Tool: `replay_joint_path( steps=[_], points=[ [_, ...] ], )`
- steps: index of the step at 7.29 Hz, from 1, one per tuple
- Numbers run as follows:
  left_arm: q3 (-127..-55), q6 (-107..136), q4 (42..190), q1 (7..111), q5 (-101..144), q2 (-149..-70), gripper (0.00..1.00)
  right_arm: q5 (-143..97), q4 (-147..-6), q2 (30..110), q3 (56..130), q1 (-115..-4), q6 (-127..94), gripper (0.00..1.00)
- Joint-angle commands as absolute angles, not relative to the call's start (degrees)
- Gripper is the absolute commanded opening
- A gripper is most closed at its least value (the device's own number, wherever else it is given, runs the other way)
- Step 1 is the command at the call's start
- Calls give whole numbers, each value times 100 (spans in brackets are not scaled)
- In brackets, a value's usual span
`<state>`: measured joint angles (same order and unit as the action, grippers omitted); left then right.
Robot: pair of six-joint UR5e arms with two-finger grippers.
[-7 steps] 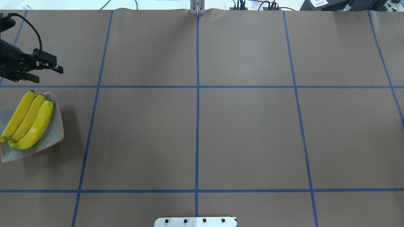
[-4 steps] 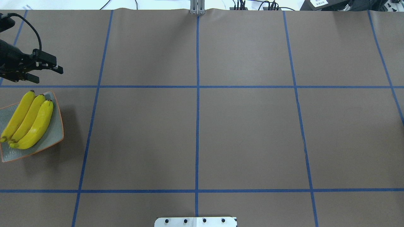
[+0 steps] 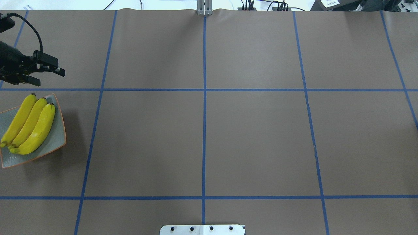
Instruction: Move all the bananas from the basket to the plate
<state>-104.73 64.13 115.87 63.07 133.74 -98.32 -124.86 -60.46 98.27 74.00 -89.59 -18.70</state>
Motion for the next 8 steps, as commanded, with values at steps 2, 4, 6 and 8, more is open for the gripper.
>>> replay_joint_path(
  steps=[2, 4, 6, 8],
  points=[
    [-10538, 6451, 11584, 6310, 13377, -9826, 100, -12480, -5959, 9835, 7374, -8903, -1864, 60],
    [-10538, 6573, 11584, 6302, 13377, -9852, 100, -12480, -5941, 9887, 7444, -8912, -1811, 8],
    [-10564, 6828, 11593, 6249, 13368, -9905, 100, -12507, -5959, 9905, 7610, -8930, -1767, 0],
    [-10573, 7013, 11593, 6048, 13342, -9993, 100, -12533, -6038, 9940, 7699, -9279, -1129, 0]
  ],
)
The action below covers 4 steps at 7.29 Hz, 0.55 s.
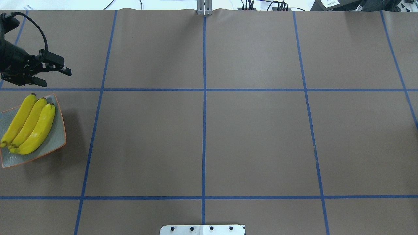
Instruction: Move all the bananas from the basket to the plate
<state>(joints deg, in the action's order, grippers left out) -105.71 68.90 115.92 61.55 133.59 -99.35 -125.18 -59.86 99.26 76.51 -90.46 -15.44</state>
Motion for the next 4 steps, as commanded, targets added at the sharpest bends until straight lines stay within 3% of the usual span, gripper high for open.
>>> replay_joint_path(
  steps=[1, 3, 4],
  points=[
    [-10573, 7014, 11593, 6038, 13333, -9993, 100, -12533, -6047, 9940, 7734, -9481, -942, 0],
    [-10565, 7022, 11593, 6038, 13333, -10019, 100, -12551, -6561, 9914, 8013, -9833, -433, 0],
    [-10564, 7022, 11584, 6038, 13350, -10046, 100, -12542, -7261, 9801, 8607, -9861, -326, 0]
  ],
)
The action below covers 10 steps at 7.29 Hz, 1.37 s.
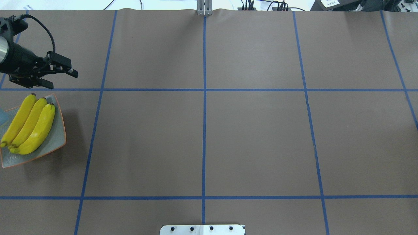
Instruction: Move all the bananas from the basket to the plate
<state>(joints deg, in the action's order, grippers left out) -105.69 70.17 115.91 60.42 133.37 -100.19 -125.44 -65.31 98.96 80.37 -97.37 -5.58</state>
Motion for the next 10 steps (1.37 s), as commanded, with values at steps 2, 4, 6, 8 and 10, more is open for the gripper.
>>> replay_joint_path(
  steps=[2, 4, 6, 8, 10],
  points=[
    [-10477, 7049, 11575, 6038, 13359, -10230, 100, -12995, -7357, 9652, 9096, -9661, -866, 0],
    [-10241, 7058, 11610, 6038, 13359, -10501, 100, -13970, -7321, 8855, 9175, -8995, -2559, 0],
    [-9776, 7433, 11619, 6038, 13351, -11166, 100, -14054, -7313, 7810, 9307, -8143, -4298, 0],
    [-9510, 7752, 11689, 6029, 13333, -11723, 100, -14019, -7313, 6781, 9369, -7369, -5891, 0],
    [-9108, 8048, 12790, 6012, 13333, -11847, 100, -13678, -7086, 6234, 9535, -6570, -6615, 0]
  ],
)
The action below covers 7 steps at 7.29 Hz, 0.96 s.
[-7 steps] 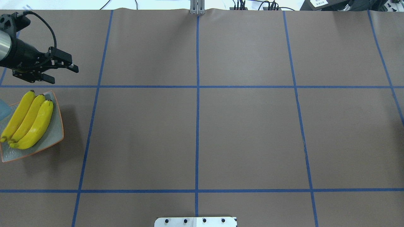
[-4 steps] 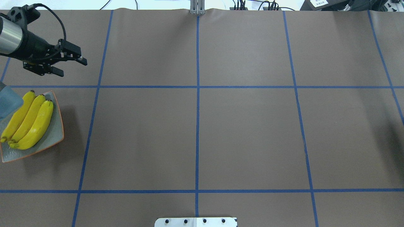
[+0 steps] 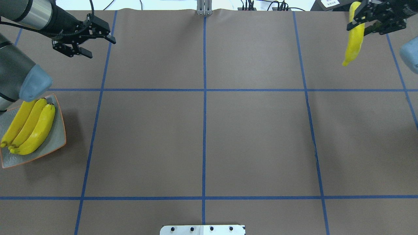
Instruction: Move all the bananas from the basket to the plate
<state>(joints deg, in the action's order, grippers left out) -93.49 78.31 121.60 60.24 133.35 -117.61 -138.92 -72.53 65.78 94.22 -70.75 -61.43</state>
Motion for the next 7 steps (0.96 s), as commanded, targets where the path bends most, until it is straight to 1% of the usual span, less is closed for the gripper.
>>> replay_joint_path(
  steps=[1, 2, 3, 4, 6, 7],
  points=[
    [-8827, 8503, 13502, 5994, 13333, -11909, 100, -13293, -6179, 6197, 9501, -6113, -7523, 0],
    [-8685, 8743, 13926, 5925, 13324, -11918, 100, -12706, -5343, 6196, 9501, -5639, -8507, 0],
    [-8666, 8789, 13983, 5854, 13298, -12031, 100, -12213, -4970, 5987, 9414, -5138, -8943, 0],
    [-8631, 8806, 13992, 5732, 13254, -12241, 100, -12008, -4914, 5707, 9422, -4811, -9347, 0],
    [-8605, 9025, 14149, 5617, 13254, -12541, 100, -11910, -3881, 5643, 9326, -4527, -10138, 0],
    [-8457, 9052, 14568, 5407, 13254, -12699, 100, -11927, -3728, 5643, 9325, -4500, -10230, 0]
  ],
)
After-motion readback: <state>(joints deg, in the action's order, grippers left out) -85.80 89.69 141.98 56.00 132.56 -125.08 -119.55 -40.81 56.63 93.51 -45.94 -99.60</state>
